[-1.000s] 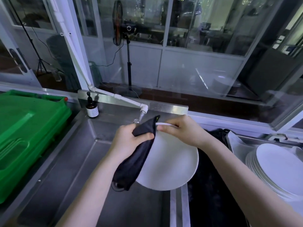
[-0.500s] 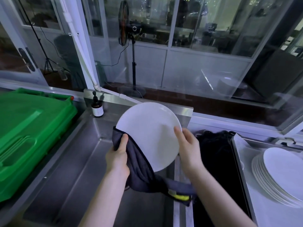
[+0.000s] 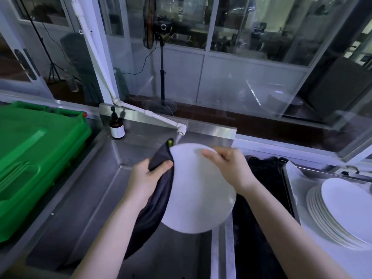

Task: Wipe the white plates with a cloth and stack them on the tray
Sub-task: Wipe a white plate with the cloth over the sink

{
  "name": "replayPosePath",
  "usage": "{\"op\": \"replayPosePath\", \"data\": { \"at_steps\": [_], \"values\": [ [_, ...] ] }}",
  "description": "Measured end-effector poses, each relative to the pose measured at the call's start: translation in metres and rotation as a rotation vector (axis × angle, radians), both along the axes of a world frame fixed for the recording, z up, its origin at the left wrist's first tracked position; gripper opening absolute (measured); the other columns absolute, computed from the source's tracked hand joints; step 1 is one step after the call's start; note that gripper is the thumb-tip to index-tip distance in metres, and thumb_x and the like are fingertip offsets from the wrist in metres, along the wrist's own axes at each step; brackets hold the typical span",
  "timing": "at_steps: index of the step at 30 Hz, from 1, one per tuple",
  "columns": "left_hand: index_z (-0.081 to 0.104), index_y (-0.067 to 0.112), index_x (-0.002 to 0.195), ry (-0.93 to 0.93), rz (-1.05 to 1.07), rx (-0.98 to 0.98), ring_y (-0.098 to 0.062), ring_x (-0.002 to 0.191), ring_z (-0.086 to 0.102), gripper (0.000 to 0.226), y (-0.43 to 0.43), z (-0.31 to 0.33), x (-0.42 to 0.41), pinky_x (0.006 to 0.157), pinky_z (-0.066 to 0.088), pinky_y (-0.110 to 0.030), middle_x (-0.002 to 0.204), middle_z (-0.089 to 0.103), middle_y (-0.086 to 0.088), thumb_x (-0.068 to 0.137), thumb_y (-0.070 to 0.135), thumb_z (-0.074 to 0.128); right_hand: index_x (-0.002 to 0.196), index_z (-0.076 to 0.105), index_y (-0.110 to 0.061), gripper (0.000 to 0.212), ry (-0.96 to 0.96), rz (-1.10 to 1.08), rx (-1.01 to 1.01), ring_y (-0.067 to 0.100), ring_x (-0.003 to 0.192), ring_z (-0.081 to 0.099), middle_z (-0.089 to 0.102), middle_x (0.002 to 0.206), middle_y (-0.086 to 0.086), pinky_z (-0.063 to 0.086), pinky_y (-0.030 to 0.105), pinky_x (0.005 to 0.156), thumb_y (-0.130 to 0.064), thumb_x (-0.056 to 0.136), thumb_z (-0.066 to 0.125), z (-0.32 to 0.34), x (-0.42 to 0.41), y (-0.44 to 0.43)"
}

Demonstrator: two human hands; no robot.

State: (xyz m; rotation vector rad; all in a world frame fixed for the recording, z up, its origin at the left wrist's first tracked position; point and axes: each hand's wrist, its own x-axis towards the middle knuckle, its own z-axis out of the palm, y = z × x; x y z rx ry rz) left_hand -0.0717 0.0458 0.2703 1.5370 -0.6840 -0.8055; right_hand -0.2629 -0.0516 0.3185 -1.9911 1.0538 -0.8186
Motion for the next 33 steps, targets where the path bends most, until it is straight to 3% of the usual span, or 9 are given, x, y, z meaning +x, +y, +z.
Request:
{"op": "replayPosePath", "data": {
  "at_steps": [5, 9, 11, 13, 15, 18, 23, 28, 33],
  "values": [
    [0.065, 0.019, 0.085, 0.526, 0.525, 0.051, -0.014, 0.071, 0.066, 0.024, 0.006, -0.019, -0.023, 0.056, 0.047, -0.022, 0.083, 0.071, 0.002, 0.085, 0.041, 0.073, 0.069, 0.049, 0.0, 0.051, -0.652, -0.627, 0.463, 0.011, 0.061, 0.036, 0.041, 0.064, -0.001, 0.029, 0.029, 0.059, -0.042, 0.097, 0.06, -0.04, 0.052, 0.049],
    [0.066, 0.021, 0.082, 0.617, 0.521, 0.055, -0.014, 0.081, 0.067, 0.019, 0.01, -0.026, -0.018, 0.069, 0.051, -0.027, 0.085, 0.071, 0.004, 0.086, 0.039, 0.073, 0.079, 0.057, -0.006, 0.043, -0.508, -0.483, 0.535, 0.015, 0.071, 0.047, 0.053, 0.071, -0.005, 0.037, 0.031, 0.068, -0.043, 0.1, 0.054, -0.058, 0.041, 0.055],
    [0.069, 0.02, 0.085, 0.584, 0.461, 0.057, -0.015, 0.077, 0.071, 0.019, 0.01, -0.025, -0.006, 0.066, 0.053, -0.025, 0.08, 0.074, 0.004, 0.086, 0.038, 0.073, 0.106, 0.068, -0.019, 0.023, -0.355, -0.262, 0.346, 0.009, 0.092, 0.063, 0.069, 0.095, -0.016, 0.05, 0.033, 0.081, -0.039, 0.099, 0.06, -0.055, 0.014, 0.05],
    [0.07, 0.016, 0.086, 0.529, 0.423, 0.053, -0.01, 0.063, 0.071, 0.022, 0.006, -0.023, 0.004, 0.049, 0.051, -0.017, 0.069, 0.075, 0.006, 0.086, 0.038, 0.074, 0.138, 0.054, -0.031, 0.048, -0.176, -0.068, 0.023, 0.001, 0.126, 0.056, 0.058, 0.136, -0.027, 0.047, 0.026, 0.106, -0.034, 0.093, 0.07, -0.048, -0.01, 0.045],
    [0.07, 0.016, 0.085, 0.491, 0.394, 0.083, -0.007, 0.056, 0.069, 0.026, 0.001, -0.021, 0.011, 0.043, 0.047, -0.014, 0.065, 0.073, 0.007, 0.083, 0.041, 0.076, 0.15, 0.043, -0.026, 0.073, 0.201, 0.159, -0.487, 0.011, 0.147, 0.034, 0.035, 0.16, -0.012, 0.03, 0.031, 0.12, -0.042, 0.086, 0.074, -0.043, -0.026, 0.036],
    [0.069, 0.02, 0.082, 0.434, 0.309, 0.146, -0.008, 0.062, 0.068, 0.027, -0.007, -0.021, 0.017, 0.05, 0.047, -0.018, 0.066, 0.073, 0.008, 0.08, 0.046, 0.077, 0.146, 0.052, -0.023, 0.076, 0.662, 0.419, -0.995, 0.028, 0.147, 0.035, 0.039, 0.159, 0.006, 0.032, 0.052, 0.118, -0.046, 0.079, 0.079, -0.036, -0.031, 0.027],
    [0.071, 0.014, 0.103, 0.418, 0.165, 0.183, -0.019, 0.091, 0.069, 0.031, -0.007, -0.009, 0.024, 0.08, 0.052, -0.03, 0.099, 0.074, -0.005, 0.086, 0.039, 0.072, 0.137, 0.062, -0.019, 0.04, 0.579, 0.494, -1.174, 0.028, 0.132, 0.055, 0.058, 0.144, 0.007, 0.049, 0.046, 0.104, -0.014, 0.097, 0.06, -0.034, -0.019, 0.032],
    [0.07, 0.013, 0.092, 0.674, 0.198, 0.112, -0.017, 0.067, 0.071, 0.027, 0.002, 0.006, 0.023, 0.058, 0.052, -0.026, 0.083, 0.075, -0.007, 0.091, 0.039, 0.066, 0.134, 0.065, -0.023, 0.044, 0.466, 0.43, -0.891, 0.021, 0.121, 0.064, 0.065, 0.136, 0.002, 0.061, 0.036, 0.084, -0.008, 0.093, 0.065, -0.028, -0.006, 0.049],
    [0.059, 0.012, 0.127, 0.715, 0.136, 0.039, -0.023, 0.096, 0.07, 0.067, -0.006, 0.016, -0.019, 0.066, 0.051, -0.03, 0.116, 0.069, -0.008, 0.093, 0.067, 0.04, 0.134, 0.064, -0.022, 0.034, 0.137, 0.315, -0.181, 0.007, 0.12, 0.062, 0.07, 0.126, -0.005, 0.049, 0.029, 0.102, -0.027, 0.101, 0.058, -0.022, 0.02, 0.073]
  ]
}}
